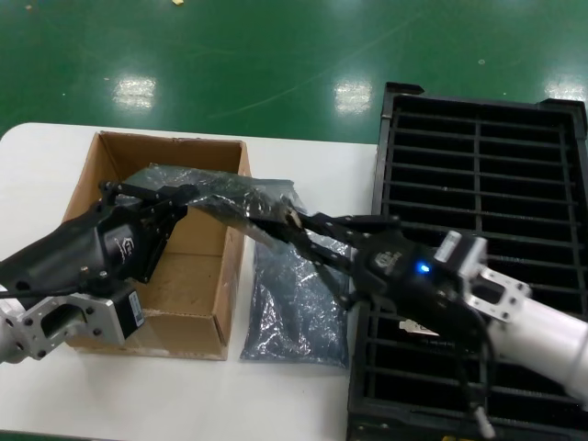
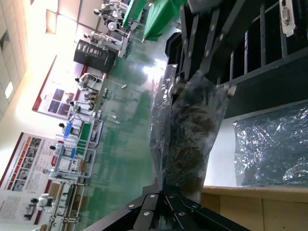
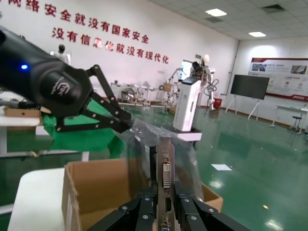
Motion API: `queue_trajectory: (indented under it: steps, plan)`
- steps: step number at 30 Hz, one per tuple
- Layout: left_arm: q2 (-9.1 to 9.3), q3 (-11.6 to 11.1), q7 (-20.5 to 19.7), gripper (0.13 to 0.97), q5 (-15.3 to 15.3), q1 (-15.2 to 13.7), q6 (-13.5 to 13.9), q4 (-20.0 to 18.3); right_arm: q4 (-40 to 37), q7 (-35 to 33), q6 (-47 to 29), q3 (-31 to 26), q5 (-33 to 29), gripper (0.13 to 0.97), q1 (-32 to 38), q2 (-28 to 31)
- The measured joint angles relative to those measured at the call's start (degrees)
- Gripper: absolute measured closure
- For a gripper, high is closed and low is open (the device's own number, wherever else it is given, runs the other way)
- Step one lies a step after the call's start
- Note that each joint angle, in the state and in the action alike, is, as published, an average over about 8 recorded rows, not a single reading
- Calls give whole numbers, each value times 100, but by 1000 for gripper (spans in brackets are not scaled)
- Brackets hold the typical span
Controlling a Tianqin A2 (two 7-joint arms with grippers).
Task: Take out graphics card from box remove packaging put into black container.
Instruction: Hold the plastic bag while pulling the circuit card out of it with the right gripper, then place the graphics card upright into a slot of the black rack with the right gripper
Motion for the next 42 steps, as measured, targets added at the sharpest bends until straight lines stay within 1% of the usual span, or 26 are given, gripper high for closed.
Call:
queue_trajectory:
  steps: [8, 15, 19, 23, 27, 36, 42]
  plan:
    - [0, 0, 0, 957, 0, 0, 0, 0, 1064, 364, 128, 337, -6, 905, -678, 887]
    - [0, 0, 0, 957, 0, 0, 0, 0, 2051, 526, 280, 1032, 116, 905, -1571, 1798]
    - [0, 0, 0, 957, 0, 0, 0, 0, 2430, 549, 368, 1432, 103, 905, -2083, 2307]
    - [0, 0, 0, 957, 0, 0, 0, 0, 2632, 630, 464, 1665, 10, 905, -2431, 2686]
    - [0, 0, 0, 957, 0, 0, 0, 0, 2695, 687, 513, 1735, -49, 905, -2559, 2831]
    - [0, 0, 0, 957, 0, 0, 0, 0, 2703, 699, 519, 1740, -60, 905, -2571, 2850]
    - [0, 0, 0, 957, 0, 0, 0, 0, 2689, 972, 339, 1511, -284, 905, -2240, 3023]
